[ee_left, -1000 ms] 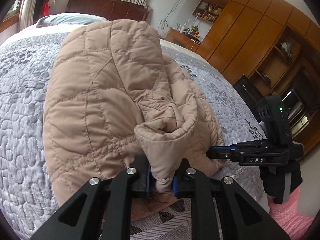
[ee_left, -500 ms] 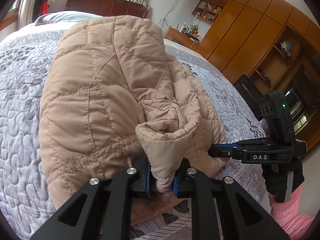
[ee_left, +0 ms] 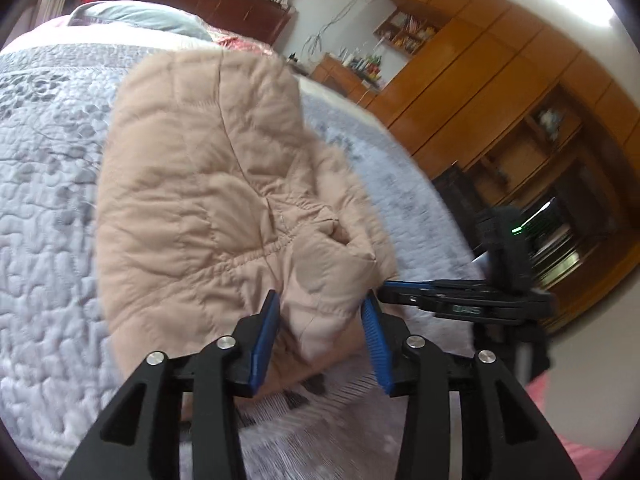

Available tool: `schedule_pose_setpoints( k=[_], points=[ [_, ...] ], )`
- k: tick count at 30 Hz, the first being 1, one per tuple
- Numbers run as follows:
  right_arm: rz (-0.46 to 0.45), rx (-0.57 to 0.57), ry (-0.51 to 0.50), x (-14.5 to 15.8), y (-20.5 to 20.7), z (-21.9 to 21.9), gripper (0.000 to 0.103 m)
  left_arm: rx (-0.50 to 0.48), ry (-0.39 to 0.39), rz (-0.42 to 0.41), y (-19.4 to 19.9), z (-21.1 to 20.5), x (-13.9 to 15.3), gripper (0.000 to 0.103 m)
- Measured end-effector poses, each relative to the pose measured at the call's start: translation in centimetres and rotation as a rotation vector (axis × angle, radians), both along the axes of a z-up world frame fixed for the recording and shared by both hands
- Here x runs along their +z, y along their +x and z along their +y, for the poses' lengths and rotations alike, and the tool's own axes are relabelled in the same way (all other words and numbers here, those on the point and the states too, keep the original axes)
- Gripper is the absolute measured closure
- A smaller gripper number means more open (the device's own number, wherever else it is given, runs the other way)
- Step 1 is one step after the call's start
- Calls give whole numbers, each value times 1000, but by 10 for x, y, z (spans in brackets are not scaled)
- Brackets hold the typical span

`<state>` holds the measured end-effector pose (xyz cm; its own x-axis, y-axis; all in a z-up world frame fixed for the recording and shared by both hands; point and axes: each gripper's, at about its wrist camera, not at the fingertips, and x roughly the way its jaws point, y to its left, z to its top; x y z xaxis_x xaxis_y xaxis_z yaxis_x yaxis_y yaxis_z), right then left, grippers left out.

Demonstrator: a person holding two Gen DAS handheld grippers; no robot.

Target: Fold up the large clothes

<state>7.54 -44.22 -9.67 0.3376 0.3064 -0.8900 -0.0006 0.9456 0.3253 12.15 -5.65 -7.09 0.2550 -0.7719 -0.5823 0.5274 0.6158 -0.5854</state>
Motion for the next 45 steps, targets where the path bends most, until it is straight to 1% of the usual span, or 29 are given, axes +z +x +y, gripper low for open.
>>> schedule_pose_setpoints(
  k=[1,2,3,5,6,7,9,11,13,16,18,20,22,23,24,25,27,31,32,33,34,36,38,39,41,42,43,45],
  points=[
    [-13,-2,-3,7,1,-1,75,19,-9,-18,0,10,7,60],
    [-25,-6,-4,15,2,-2,73,57,1,-46,1,20,16,59],
    [-42,-11,-3,25,4,-3,72,96,32,-68,5,28,21,58],
    [-82,-4,0,45,12,-1,71,214,161,-113,19,39,28,58],
    [-106,8,-1,57,18,4,67,264,218,-125,28,42,29,58],
    [-124,23,-1,65,23,9,60,289,260,-125,36,43,27,58],
    [-140,68,18,77,39,23,53,314,326,-101,56,42,19,59],
    [-113,95,42,77,60,33,53,336,364,-77,71,41,10,59],
    [-69,103,68,67,84,41,53,348,393,-46,85,39,-1,59],
    [-18,103,87,50,110,51,53,335,385,-8,96,42,-14,60],
    [12,103,93,40,119,57,53,326,384,-12,98,39,-17,60],
    [32,112,98,32,123,65,59,315,395,-21,100,34,-20,60],
    [46,127,99,24,125,73,78,309,409,-24,103,28,-23,60],
    [46,134,96,21,125,75,81,311,413,-24,101,25,-20,60],
    [40,137,95,20,123,76,88,319,411,-24,102,25,-19,60],
    [33,139,102,19,121,76,92,328,406,-27,103,26,-18,60],
    [19,140,109,24,114,73,95,346,396,-35,105,27,-13,60],
    [-39,143,113,46,91,64,98,328,393,-40,106,19,-10,60],
    [-48,141,104,48,88,63,99,317,395,-44,105,15,-10,60],
    [-54,132,75,48,83,60,99,314,405,-49,105,12,-11,60],
    [-49,126,48,44,82,58,99,314,413,-54,104,8,-12,60],
    [4,94,13,24,81,51,101,315,439,-64,104,1,-19,60],
    [19,85,51,14,79,44,101,314,456,-70,104,-3,-24,60],
    [15,73,87,15,76,39,97,315,458,-74,103,-3,-25,60],
    [-3,83,132,21,69,34,77,315,452,-80,102,-2,-24,60],
    [-12,78,152,25,66,31,56,315,444,-74,103,0,-24,60],
    [-13,66,156,28,64,29,47,316,438,-69,103,1,-24,60],
    [-4,23,103,31,64,25,38,320,428,-63,103,3,-24,60]
  ],
)
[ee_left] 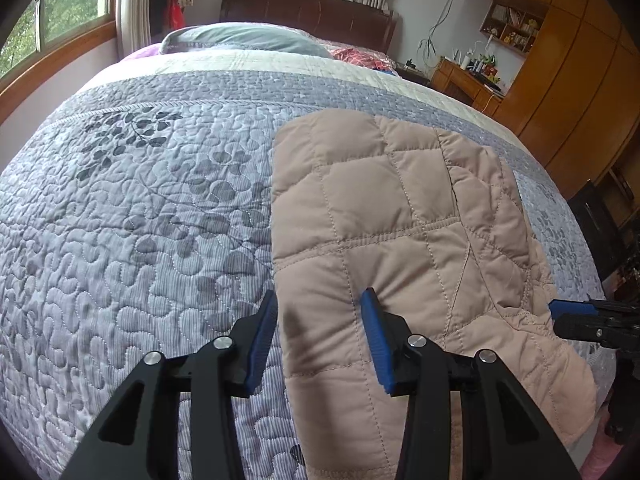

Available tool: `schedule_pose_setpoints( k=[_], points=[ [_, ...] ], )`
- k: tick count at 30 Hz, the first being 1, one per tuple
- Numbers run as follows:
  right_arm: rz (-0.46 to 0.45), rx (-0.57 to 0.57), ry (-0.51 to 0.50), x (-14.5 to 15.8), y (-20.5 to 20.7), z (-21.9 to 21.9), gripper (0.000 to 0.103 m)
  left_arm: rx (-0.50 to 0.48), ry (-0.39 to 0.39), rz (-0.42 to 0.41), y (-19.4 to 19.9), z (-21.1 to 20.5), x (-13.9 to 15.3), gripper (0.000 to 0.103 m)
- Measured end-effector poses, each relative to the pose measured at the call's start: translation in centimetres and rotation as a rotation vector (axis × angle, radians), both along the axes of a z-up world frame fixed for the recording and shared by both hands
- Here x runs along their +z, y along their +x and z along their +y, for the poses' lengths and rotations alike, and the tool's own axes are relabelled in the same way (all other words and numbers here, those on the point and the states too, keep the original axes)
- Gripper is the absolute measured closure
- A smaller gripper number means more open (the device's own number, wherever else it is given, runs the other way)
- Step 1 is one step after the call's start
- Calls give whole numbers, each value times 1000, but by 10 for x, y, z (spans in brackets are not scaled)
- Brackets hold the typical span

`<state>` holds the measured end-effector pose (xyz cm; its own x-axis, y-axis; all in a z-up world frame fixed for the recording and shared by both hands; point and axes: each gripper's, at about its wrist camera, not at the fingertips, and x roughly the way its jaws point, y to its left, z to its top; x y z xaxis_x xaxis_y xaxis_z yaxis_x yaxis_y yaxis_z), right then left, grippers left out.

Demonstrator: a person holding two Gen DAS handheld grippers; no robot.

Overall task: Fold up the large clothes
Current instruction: 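Lift the held coat edge with the right tool and fold it over the bundle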

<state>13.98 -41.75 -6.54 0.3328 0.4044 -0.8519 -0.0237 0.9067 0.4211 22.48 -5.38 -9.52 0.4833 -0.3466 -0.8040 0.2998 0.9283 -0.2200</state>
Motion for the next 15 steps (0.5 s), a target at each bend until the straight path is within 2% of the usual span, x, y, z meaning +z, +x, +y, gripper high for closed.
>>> schedule_pose_setpoints(
  k=[2,7,10,11,13,15],
  points=[
    [2,-12,6,1,1,-2,36,2,-10,-3,-1,1,-1,60],
    [67,28,132,-12,24,0,36,5,-4,-11,-2,-1,-1,60],
    [90,52,111,-13,43,17,38,4,-2,-14,-3,-2,-1,60],
    [91,59,88,-12,47,25,42,5,1,-16,-3,-2,-1,60],
    [72,77,-16,-8,53,44,66,7,8,-19,-4,-1,-1,60],
    [37,98,-69,0,53,56,83,8,2,-14,-4,1,1,60]
  ],
)
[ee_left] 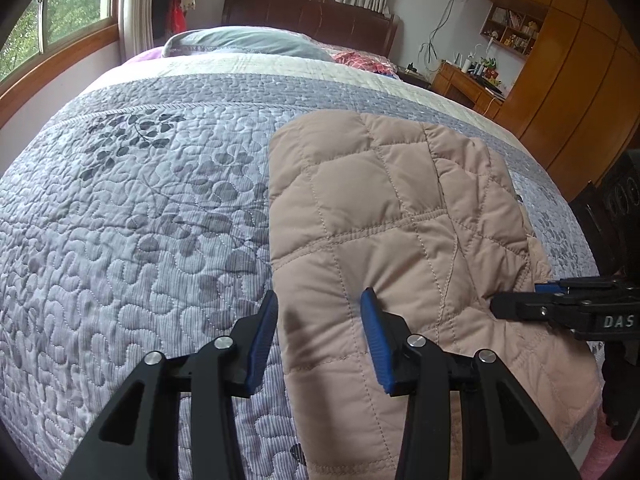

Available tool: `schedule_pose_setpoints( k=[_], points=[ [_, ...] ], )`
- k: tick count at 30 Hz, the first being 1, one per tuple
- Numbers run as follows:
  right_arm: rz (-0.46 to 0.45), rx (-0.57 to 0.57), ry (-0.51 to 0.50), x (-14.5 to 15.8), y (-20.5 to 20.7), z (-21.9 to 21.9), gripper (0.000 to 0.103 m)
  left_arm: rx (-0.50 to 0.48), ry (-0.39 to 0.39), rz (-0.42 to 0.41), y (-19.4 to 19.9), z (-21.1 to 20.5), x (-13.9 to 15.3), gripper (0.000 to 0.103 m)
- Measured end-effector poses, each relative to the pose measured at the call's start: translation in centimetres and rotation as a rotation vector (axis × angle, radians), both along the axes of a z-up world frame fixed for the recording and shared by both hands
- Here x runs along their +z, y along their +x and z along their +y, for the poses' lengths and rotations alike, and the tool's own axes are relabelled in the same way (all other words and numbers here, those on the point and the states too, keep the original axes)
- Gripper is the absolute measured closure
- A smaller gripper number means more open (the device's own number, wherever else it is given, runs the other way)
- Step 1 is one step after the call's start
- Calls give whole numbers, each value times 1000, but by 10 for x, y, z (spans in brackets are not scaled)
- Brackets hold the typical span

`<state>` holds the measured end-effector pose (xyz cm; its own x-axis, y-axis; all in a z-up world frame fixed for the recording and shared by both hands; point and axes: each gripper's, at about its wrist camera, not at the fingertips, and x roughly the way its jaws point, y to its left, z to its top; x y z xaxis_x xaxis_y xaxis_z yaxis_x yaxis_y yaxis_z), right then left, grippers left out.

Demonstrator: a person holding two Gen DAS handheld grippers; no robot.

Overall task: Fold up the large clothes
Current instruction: 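Lift the held coat edge with the right tool and fold it over the bundle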

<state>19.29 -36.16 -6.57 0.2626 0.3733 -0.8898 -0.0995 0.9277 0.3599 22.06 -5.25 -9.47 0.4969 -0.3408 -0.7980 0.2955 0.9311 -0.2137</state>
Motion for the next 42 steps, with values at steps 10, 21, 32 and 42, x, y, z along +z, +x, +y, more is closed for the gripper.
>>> schedule_pose_setpoints(
  k=[10,21,32,42],
  points=[
    [-202,-5,77,69,-29,-42,91,-52,-134,-8,-18,10,41,60],
    [-170,-113,102,40,-61,-107,91,-206,-59,-45,-45,-54,36,60],
    [-60,-195,207,-39,-62,-140,86,-231,-10,-25,-43,-81,2,50],
    [-202,-214,-104,17,-95,-106,70,-176,-11,-38,-54,-63,20,49]
  ],
)
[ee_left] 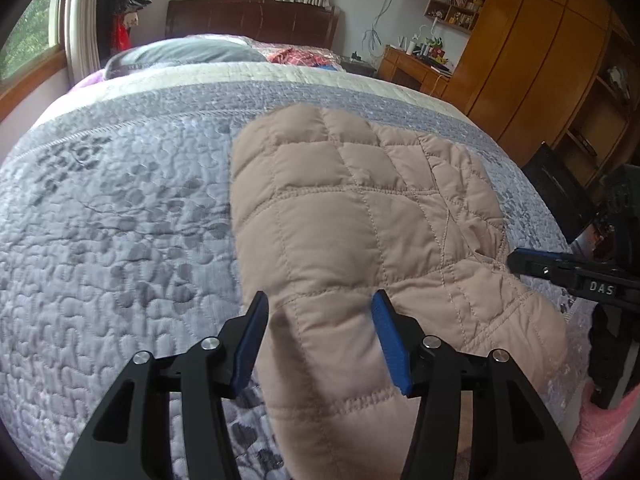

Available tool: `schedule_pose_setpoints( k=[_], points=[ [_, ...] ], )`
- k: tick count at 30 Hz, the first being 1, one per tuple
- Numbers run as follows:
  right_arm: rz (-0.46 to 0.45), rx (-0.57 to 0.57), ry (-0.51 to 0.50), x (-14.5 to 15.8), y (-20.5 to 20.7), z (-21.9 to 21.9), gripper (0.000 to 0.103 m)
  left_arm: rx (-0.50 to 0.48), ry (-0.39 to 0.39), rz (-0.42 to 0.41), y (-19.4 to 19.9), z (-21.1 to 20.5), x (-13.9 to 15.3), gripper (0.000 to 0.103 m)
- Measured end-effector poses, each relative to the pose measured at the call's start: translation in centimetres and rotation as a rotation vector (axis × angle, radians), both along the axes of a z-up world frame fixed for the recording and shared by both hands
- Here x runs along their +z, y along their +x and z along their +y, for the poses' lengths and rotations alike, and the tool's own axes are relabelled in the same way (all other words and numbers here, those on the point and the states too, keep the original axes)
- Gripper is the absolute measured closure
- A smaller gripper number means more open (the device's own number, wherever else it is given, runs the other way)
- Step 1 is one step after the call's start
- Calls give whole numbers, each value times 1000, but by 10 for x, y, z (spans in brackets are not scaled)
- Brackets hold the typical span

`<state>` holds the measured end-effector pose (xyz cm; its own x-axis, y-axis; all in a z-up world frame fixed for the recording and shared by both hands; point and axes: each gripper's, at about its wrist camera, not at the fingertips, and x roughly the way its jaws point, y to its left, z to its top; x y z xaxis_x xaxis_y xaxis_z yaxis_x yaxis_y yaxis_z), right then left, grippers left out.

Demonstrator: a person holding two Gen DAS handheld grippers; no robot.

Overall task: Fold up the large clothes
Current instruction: 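Lift the held coat edge with the right tool and fold it over the bundle, then open the right tool and move both tools to the bundle's end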

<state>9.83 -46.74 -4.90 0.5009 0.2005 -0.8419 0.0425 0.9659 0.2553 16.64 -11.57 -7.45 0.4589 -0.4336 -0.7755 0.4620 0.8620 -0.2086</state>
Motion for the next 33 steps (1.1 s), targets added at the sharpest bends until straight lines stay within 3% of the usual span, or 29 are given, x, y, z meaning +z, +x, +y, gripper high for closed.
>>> schedule_pose_setpoints(
  k=[2,6,13,15,19,22,23,26,33],
  points=[
    [-42,-2,-40,13,-10,5,70,24,26,-34,-9,4,7,49],
    [-99,73,-18,33,-31,22,70,56,75,-68,-25,11,15,49],
    [-88,223,-22,31,-49,59,70,62,111,-100,-47,16,18,49],
    [-60,219,-48,23,-50,63,71,51,112,-91,-49,15,16,49],
    [-11,181,-67,5,-50,57,81,23,119,-57,-50,10,-1,49],
    [34,167,-70,-19,-46,47,82,-19,59,15,-45,6,-17,49],
    [50,165,-68,-27,-45,43,82,-36,25,62,-40,5,-24,47],
    [84,155,-29,-47,-43,36,84,-37,62,41,-37,0,-40,39],
    [75,158,-41,-34,-43,41,80,-38,16,83,-30,12,-30,40]
  ],
)
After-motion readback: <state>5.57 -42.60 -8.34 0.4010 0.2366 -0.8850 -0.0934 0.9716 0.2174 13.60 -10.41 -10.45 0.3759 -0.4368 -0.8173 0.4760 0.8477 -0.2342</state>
